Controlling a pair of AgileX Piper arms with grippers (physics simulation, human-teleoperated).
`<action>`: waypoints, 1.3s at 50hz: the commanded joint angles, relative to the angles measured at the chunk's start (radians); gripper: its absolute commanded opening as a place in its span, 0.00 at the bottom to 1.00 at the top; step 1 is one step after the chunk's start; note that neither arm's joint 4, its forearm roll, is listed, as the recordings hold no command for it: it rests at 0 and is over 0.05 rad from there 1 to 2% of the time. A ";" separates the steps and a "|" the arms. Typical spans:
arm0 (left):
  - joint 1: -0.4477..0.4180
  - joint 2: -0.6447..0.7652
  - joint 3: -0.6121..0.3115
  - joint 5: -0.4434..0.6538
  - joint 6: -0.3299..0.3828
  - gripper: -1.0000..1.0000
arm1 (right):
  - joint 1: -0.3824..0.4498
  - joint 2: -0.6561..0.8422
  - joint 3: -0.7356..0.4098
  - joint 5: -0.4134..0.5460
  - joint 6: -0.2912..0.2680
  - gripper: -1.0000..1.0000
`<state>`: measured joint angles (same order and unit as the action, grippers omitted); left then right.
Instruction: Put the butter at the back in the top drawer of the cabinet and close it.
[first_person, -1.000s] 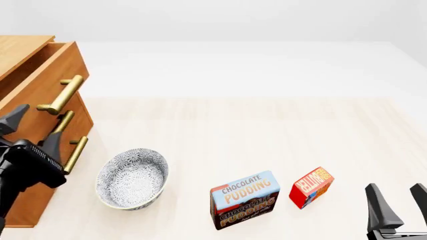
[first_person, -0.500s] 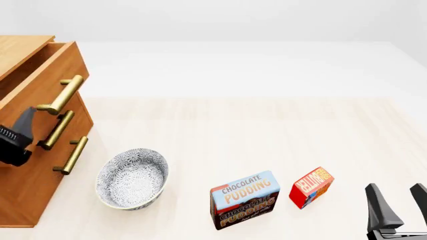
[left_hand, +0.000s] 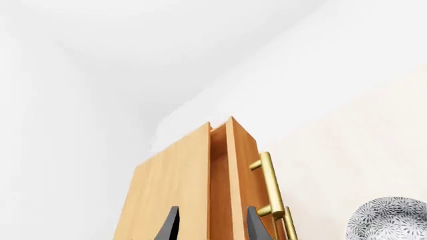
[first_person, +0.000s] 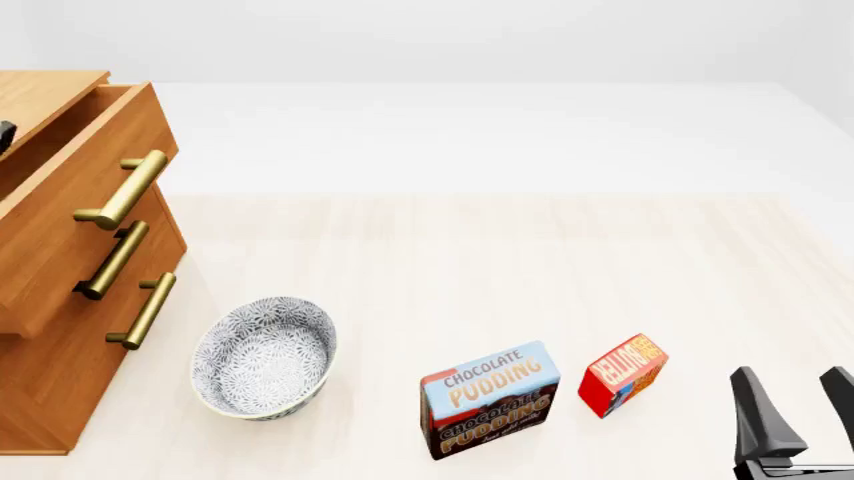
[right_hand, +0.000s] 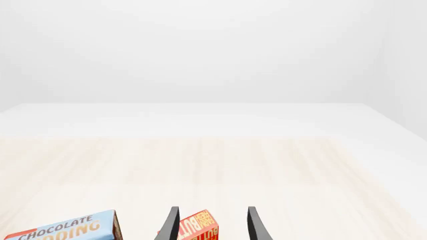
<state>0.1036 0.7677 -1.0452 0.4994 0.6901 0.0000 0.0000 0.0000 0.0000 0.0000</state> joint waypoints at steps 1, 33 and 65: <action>-0.011 0.110 -0.187 0.176 -0.167 1.00 | 0.000 0.000 0.000 0.000 0.000 1.00; -0.024 0.320 -0.390 0.336 -0.441 1.00 | 0.000 0.000 0.000 0.000 0.000 1.00; -0.006 0.359 -0.323 0.288 -0.482 1.00 | 0.000 0.000 0.000 0.000 0.000 1.00</action>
<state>0.0921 1.1173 -1.3860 0.8011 0.2142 0.0000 0.0000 0.0000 0.0000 0.0000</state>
